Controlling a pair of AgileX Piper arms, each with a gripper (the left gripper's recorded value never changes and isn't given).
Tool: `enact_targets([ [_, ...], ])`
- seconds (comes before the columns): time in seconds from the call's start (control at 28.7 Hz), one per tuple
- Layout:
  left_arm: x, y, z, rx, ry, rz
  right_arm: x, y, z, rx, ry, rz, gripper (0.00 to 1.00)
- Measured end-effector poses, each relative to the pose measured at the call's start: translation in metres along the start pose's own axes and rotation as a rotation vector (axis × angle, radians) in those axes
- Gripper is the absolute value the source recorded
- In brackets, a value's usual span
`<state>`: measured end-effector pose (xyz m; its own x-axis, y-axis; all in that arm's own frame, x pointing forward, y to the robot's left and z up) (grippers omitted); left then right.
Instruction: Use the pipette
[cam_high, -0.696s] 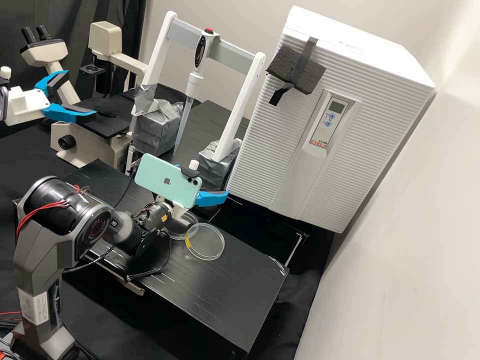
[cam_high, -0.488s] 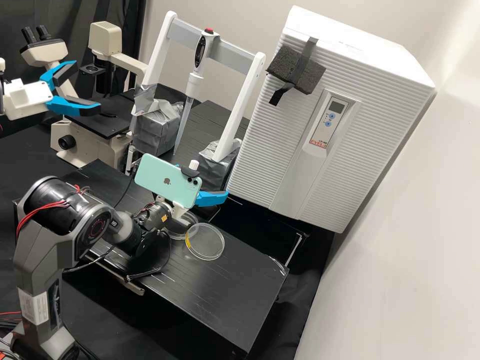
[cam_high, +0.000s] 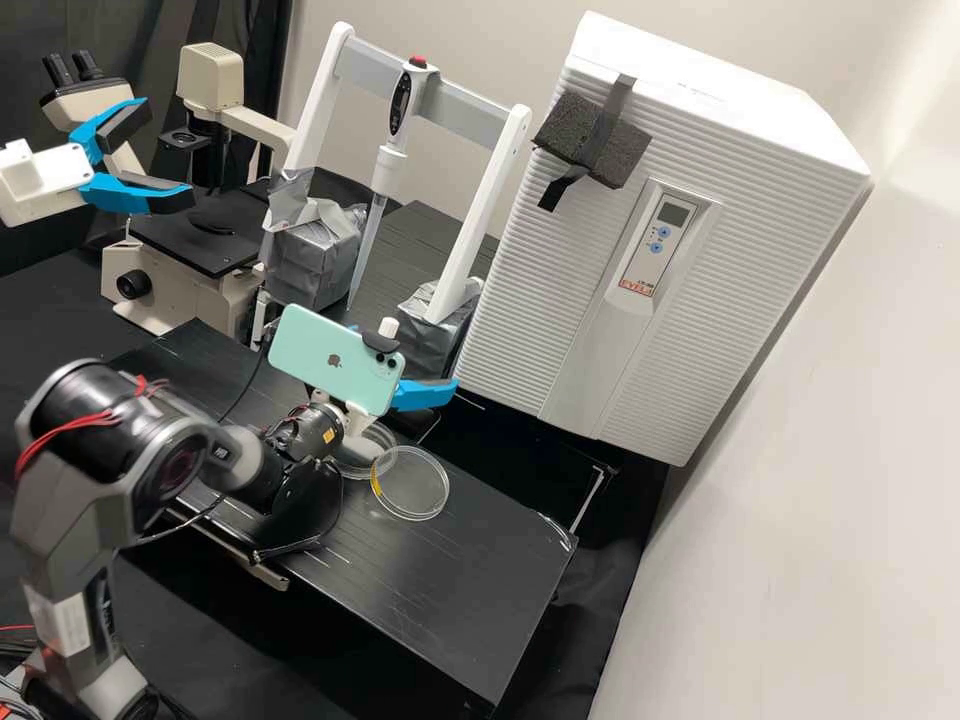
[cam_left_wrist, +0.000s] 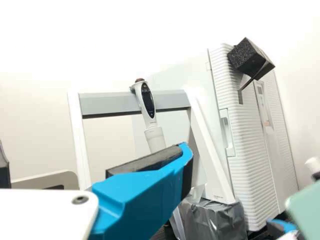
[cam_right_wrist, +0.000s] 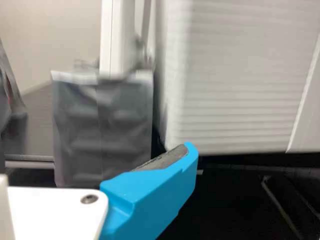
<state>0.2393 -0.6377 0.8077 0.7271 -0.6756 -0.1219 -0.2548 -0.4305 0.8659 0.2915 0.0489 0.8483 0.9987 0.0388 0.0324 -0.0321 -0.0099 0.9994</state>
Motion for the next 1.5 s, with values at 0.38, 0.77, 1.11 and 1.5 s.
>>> enact_targets([
  [0.38,-0.0007,-0.003,0.005,-0.017,-0.004,-0.008,-0.039,0.059,-0.104,0.125,0.382,0.138,1.0],
  [0.77,-0.0047,-0.013,0.004,-0.025,0.005,-0.041,-0.015,0.067,-0.159,0.094,0.385,0.124,1.0],
  [1.11,-0.0073,-0.015,-0.002,-0.018,0.026,-0.049,0.019,0.059,-0.19,0.036,0.324,0.094,1.0],
  [1.5,-0.0097,-0.016,-0.008,-0.011,0.05,-0.055,0.058,0.047,-0.198,-0.011,0.232,0.058,1.0],
])
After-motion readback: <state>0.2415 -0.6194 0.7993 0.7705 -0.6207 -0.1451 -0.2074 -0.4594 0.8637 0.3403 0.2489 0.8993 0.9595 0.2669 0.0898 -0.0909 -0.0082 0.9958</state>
